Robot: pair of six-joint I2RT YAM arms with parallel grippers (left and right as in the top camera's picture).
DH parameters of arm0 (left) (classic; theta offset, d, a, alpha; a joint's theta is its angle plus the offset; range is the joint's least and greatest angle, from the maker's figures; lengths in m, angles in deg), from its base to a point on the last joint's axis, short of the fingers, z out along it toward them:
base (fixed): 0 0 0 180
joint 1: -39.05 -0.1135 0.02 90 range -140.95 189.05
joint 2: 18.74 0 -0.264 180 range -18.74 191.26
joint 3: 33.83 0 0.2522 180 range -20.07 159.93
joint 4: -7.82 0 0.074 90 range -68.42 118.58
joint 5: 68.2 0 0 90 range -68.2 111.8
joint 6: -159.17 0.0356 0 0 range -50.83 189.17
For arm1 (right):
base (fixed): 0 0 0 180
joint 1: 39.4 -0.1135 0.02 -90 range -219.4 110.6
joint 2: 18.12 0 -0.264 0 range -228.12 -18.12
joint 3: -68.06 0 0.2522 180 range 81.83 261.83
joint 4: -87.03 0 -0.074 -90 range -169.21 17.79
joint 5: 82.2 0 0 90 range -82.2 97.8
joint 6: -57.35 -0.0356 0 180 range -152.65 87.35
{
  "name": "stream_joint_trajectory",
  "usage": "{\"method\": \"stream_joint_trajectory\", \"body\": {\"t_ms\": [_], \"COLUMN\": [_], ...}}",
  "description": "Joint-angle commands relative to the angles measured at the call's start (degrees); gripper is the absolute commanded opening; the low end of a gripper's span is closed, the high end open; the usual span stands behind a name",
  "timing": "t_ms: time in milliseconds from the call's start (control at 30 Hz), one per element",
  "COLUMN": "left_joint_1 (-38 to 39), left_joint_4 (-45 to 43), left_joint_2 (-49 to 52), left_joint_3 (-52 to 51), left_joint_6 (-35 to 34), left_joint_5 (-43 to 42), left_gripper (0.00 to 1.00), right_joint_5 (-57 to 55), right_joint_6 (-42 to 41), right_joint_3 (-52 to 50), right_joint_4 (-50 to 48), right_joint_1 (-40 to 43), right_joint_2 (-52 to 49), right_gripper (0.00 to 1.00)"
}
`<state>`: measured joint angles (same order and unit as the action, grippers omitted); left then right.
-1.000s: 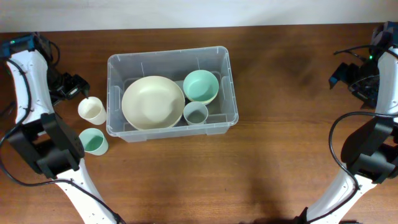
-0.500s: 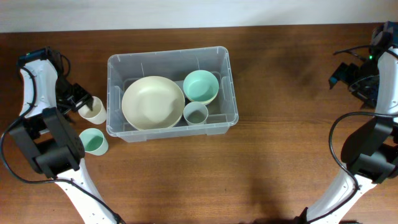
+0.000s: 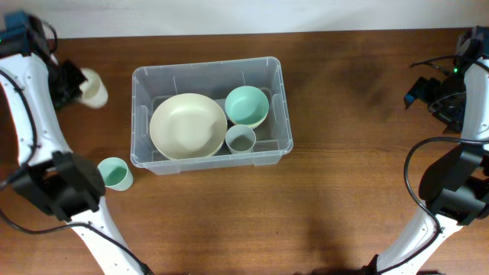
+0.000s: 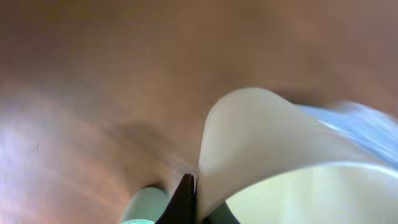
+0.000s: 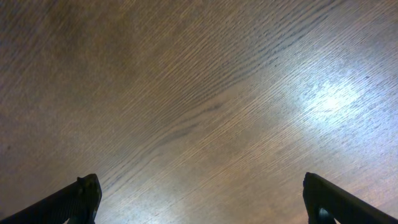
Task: Pack container
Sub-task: 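Move the left gripper to the cream cup and grasp it, then carry the cream cup into the grey cup and release it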
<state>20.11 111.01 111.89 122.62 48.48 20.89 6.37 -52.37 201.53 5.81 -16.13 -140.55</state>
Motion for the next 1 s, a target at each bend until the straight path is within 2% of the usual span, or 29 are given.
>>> {"method": "stream_joint_trajectory", "body": {"t_ms": [0, 133, 300, 500, 733, 967], "left_joint_1": [12.0, 24.9, 37.3, 42.2, 44.0, 44.8], "left_joint_4": [2.9, 5.6, 7.3, 6.8, 3.0, 1.4], "left_joint_2": [-8.9, -11.4, -9.9, -7.9, -7.4, -6.9], "left_joint_3": [9.9, 10.0, 7.9, 1.2, -9.6, -15.4], "left_joint_6": [10.7, 12.6, 12.4, 11.3, 11.4, 11.4], "left_joint_5": [-6.6, -5.3, -4.7, -4.6, -4.9, -4.9], "left_gripper": [0.01, 0.01, 0.02, 0.02, 0.03, 0.04], "right_joint_5": [-0.1, -0.1, -0.1, -0.1, -0.1, -0.1], "right_joint_6": [-0.6, -0.6, -0.6, -0.6, -0.6, -0.6], "right_joint_3": [-0.3, -0.3, -0.3, -0.3, -0.3, -0.3], "right_joint_4": [0.0, 0.0, -0.1, 0.0, -0.1, -0.1], "right_joint_1": [0.0, 0.0, 0.0, 0.0, 0.0, 0.0], "right_joint_2": [0.2, 0.2, 0.2, 0.2, 0.2, 0.2], "right_gripper": [0.99, 0.99, 0.99, 0.99, 0.99, 0.99]}}
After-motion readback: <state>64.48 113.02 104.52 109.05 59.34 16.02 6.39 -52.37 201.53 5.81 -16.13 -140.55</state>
